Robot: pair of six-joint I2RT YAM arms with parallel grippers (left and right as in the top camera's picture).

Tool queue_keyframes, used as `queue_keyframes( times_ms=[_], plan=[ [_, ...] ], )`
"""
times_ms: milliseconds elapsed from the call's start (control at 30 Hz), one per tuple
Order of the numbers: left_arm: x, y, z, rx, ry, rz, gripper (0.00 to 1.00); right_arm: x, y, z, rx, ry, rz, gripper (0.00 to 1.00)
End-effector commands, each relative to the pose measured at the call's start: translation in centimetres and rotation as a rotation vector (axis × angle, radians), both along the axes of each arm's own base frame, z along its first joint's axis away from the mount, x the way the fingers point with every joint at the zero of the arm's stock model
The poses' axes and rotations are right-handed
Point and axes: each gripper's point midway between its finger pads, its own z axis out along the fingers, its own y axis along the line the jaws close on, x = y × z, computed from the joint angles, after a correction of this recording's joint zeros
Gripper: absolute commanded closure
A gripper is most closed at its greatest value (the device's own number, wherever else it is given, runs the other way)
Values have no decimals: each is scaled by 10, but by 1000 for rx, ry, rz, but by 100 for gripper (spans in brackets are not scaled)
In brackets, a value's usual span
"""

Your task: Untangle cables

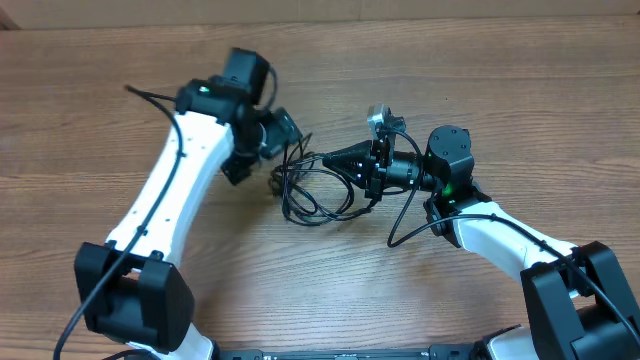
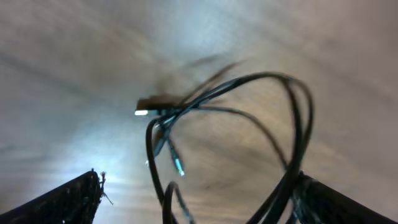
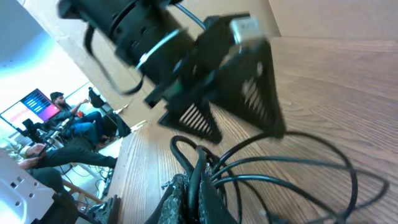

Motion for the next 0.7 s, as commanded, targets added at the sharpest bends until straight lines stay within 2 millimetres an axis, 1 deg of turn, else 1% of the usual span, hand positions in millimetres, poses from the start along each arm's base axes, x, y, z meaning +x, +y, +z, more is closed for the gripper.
queue_keyframes(
  times_ms=[0,33,67,133,167,200,267,300,333,433,467,500,567,600,667],
  plan=[
    [24,4,21,-157,-114,-89,1,3,-4,16,11,-62,-19,95],
    [29,0,28,-212,-153,-156,0,3,-4,16,11,-62,-21,95],
    [28,3,30,-248,-146,-140,0,3,-4,16,11,-63,-21,95],
    [16,15,25,-280,-38,11,0,4,-4,16,9,-69,-25,95],
    [11,16,24,-297,-1,44,0,5,-4,16,9,-69,-29,95],
    [8,12,27,-335,5,24,0,5,-4,16,8,-71,-33,95],
    [8,-11,43,-454,-71,-163,0,7,-5,16,7,-73,-42,95],
    [9,-19,49,-476,-134,-280,0,8,-5,16,6,-73,-47,95],
    [9,-21,51,-476,-165,-341,0,8,-5,16,6,-73,-48,95],
    [0,-26,50,-386,-329,-721,0,8,-5,15,5,-69,-49,96],
    [-3,-26,49,-373,-345,-776,0,8,-5,15,5,-68,-51,96],
    [-4,-26,48,-382,-329,-759,0,9,-5,13,0,-58,-53,96],
    [-5,-24,48,-421,-254,-623,0,12,-7,8,-13,-33,-78,96],
    [-6,-24,48,-432,-231,-585,1,14,-7,5,-19,-23,-89,96],
    [-10,-24,47,-482,-104,-383,0,17,-9,2,-29,-5,-109,96]
  ],
)
